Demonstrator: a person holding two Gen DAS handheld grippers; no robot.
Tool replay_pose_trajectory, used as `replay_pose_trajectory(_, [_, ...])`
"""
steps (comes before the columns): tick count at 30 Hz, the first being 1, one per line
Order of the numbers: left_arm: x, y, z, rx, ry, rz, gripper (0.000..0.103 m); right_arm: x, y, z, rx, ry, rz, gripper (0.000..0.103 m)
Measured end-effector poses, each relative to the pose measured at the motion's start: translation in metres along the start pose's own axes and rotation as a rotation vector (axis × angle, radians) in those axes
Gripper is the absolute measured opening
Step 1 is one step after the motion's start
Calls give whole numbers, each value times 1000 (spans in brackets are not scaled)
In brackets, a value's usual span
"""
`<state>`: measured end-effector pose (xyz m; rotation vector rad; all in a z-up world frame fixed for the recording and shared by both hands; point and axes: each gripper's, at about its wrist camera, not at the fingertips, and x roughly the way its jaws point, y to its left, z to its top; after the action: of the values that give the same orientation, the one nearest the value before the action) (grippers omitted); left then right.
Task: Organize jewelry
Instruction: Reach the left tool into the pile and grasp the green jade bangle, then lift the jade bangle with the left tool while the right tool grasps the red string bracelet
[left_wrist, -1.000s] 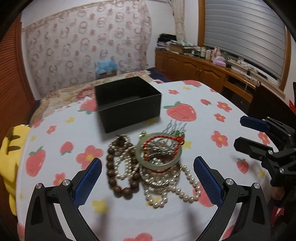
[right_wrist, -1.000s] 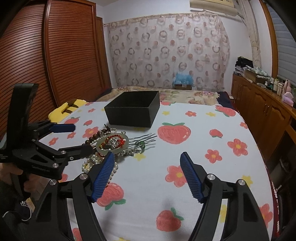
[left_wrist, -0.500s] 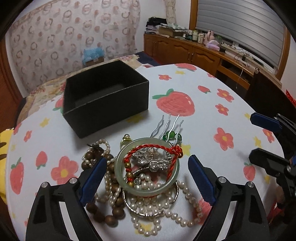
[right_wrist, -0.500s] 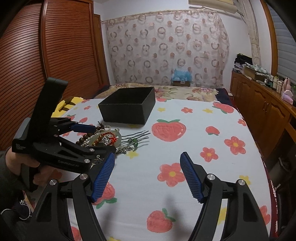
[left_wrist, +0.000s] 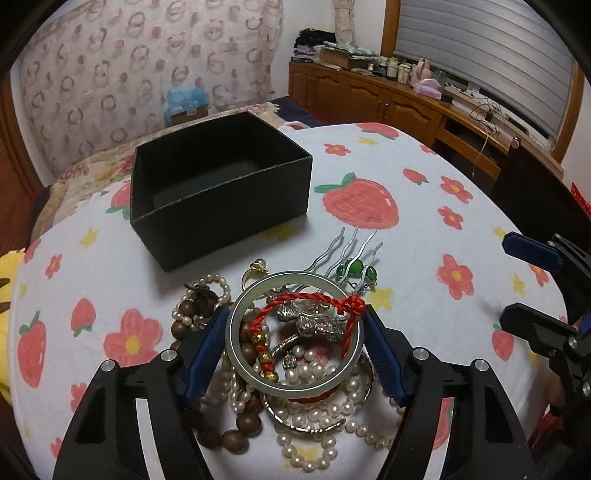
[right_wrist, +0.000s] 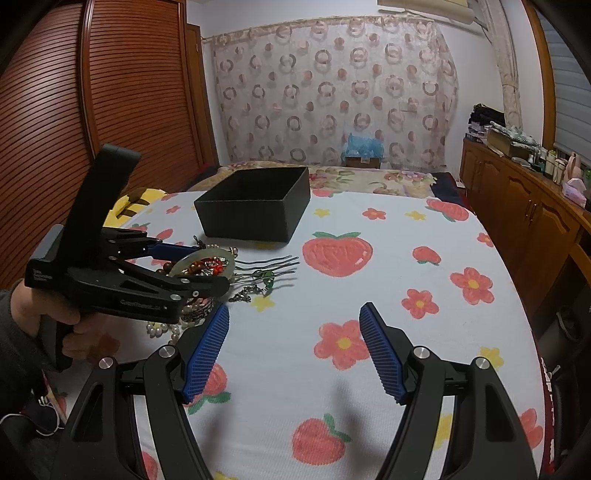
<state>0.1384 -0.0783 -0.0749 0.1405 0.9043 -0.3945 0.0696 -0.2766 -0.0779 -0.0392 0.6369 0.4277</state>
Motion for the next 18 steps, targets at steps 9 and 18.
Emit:
replay_pose_trajectory(9, [-35, 9, -7, -35, -99, 4, 69, 17, 7, 6, -30, 25, 20, 75])
replay_pose_trajectory(18, [-68, 23, -16, -75, -165, -7, 69, 38, 31, 23, -102, 53, 64, 68])
